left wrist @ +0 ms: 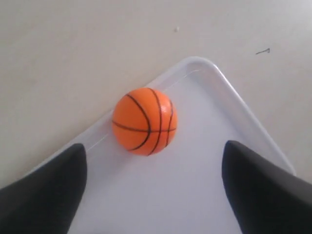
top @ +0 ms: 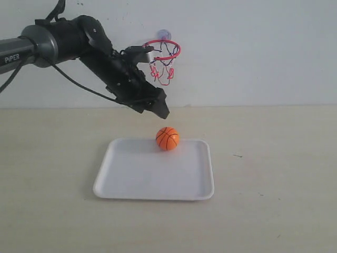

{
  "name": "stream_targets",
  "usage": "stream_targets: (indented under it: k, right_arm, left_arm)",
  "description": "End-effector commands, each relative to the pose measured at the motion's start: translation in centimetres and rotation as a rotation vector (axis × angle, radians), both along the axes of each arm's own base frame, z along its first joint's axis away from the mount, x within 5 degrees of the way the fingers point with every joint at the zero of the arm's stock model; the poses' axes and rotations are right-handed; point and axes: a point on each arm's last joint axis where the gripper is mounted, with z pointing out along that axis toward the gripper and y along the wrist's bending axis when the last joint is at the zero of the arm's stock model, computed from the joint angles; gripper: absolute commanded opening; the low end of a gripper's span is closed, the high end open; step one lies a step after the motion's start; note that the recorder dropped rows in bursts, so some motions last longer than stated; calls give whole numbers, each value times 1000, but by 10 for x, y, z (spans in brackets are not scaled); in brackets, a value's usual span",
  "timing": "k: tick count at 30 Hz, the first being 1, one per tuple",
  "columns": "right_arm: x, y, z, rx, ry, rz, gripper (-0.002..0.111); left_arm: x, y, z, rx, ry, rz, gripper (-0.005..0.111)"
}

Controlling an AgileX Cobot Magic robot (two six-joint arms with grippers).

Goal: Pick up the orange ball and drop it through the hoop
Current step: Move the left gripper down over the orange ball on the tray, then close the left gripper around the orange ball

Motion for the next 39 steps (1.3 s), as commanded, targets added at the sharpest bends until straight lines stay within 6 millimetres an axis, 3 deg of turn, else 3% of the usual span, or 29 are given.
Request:
stream_targets:
  k: [1,7,12,23,32,35,39]
  right_arm:
    - [0,0,1,-8,-15,3,0]
    - [0,0,1,-8,-15,3,0]
    - [0,0,1,-8,-15,3,0]
    - [0,0,1,-8,-15,3,0]
    - [0,0,1,-8,-15,3,0]
    - [0,0,1,-8,-15,3,0]
    - [0,0,1,-8,-15,3,0]
  left_arm:
    - [0,-22,6,-61,-77,27,73]
    - [4,-35,-12,-72,-98,51,73]
    - [9,-36,-30,-61,-88,61,73]
    - [16,-35,-49,-27,-113,84,73]
    - [6,-52,-85,83,-79,5,75]
    - [6,-51,-91,83,-49,39,81]
    - [6,-51,-95,87,-50,33,79]
